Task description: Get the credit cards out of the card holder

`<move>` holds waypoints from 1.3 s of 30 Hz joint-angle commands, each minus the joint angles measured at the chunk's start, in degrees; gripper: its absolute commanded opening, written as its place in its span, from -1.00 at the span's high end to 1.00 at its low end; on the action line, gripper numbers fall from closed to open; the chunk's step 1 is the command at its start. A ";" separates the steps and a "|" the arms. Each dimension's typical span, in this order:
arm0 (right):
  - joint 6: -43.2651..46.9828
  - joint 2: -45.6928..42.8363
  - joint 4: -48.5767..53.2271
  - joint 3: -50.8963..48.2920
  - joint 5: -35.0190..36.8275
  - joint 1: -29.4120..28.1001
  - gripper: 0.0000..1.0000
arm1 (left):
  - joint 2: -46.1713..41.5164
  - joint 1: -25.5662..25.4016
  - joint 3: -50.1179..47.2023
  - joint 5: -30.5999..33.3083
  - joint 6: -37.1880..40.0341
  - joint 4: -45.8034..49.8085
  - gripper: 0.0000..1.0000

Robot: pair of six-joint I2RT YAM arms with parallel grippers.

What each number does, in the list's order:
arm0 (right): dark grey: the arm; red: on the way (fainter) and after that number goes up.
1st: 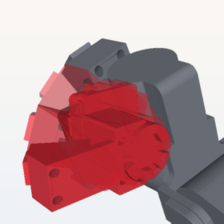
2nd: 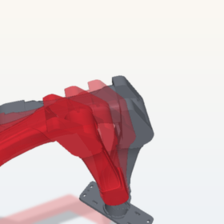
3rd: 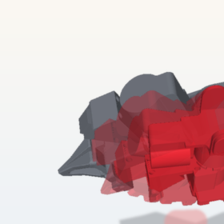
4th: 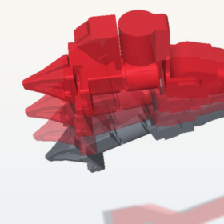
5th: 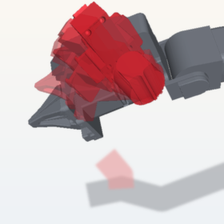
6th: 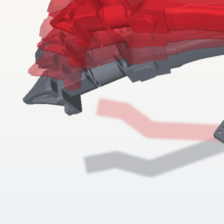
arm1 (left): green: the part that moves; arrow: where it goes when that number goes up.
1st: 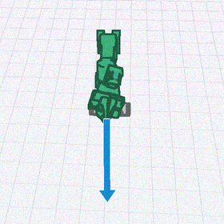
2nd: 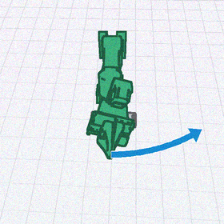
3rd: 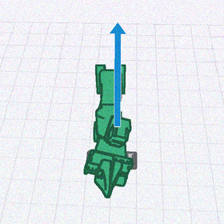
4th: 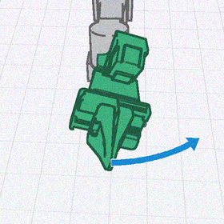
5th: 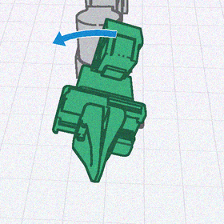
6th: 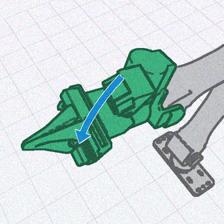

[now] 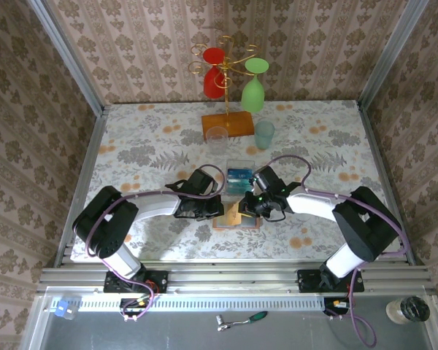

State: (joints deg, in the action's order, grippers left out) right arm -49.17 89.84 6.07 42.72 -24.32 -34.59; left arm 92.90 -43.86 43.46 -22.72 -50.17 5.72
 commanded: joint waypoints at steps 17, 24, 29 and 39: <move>19.18 -6.57 20.14 8.52 4.12 3.71 0.91 | -4.91 -0.53 1.93 3.06 0.85 6.37 0.75; 41.94 -2.66 33.80 18.92 7.21 4.44 0.93 | -8.50 1.55 3.43 3.74 3.13 10.55 0.74; 57.72 0.78 40.30 26.26 13.05 4.61 0.94 | -10.23 3.26 2.56 3.47 3.66 11.19 0.74; 84.36 10.83 53.05 43.28 12.25 5.68 1.00 | -13.07 3.95 1.02 4.15 3.20 11.41 0.73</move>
State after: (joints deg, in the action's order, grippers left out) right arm 22.92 98.63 51.53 81.97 -12.69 -29.10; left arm 81.32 -40.40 45.52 -19.46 -47.88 15.31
